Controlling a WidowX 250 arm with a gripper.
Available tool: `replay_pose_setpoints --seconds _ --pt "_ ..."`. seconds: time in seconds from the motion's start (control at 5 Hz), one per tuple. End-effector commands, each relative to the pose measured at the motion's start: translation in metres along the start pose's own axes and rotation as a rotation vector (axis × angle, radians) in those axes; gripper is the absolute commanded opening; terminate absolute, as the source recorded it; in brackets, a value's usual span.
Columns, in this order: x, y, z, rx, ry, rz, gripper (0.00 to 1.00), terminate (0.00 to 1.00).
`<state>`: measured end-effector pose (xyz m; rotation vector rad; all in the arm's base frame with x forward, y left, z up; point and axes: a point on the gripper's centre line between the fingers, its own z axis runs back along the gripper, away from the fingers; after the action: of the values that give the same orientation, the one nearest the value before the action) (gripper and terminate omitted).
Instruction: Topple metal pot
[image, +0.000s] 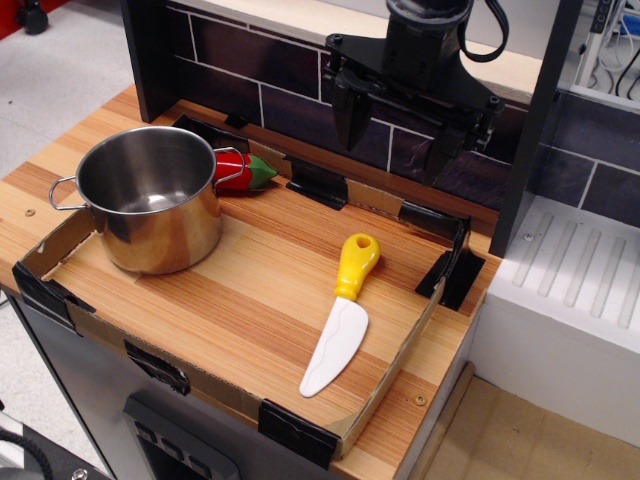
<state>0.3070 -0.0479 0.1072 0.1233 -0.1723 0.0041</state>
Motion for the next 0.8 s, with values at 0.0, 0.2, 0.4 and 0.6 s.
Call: replay_pose_setpoints --seconds 0.0,0.2,0.4,0.6 --pt "0.000 0.000 0.000 0.000 0.000 0.000 1.00 0.00" --pt "-0.004 0.006 0.007 0.012 -0.019 -0.038 1.00 0.00" --pt "-0.011 0.018 0.021 0.008 -0.033 -0.099 1.00 0.00" --pt "-0.024 0.028 0.026 0.066 -0.043 -0.182 1.00 0.00"
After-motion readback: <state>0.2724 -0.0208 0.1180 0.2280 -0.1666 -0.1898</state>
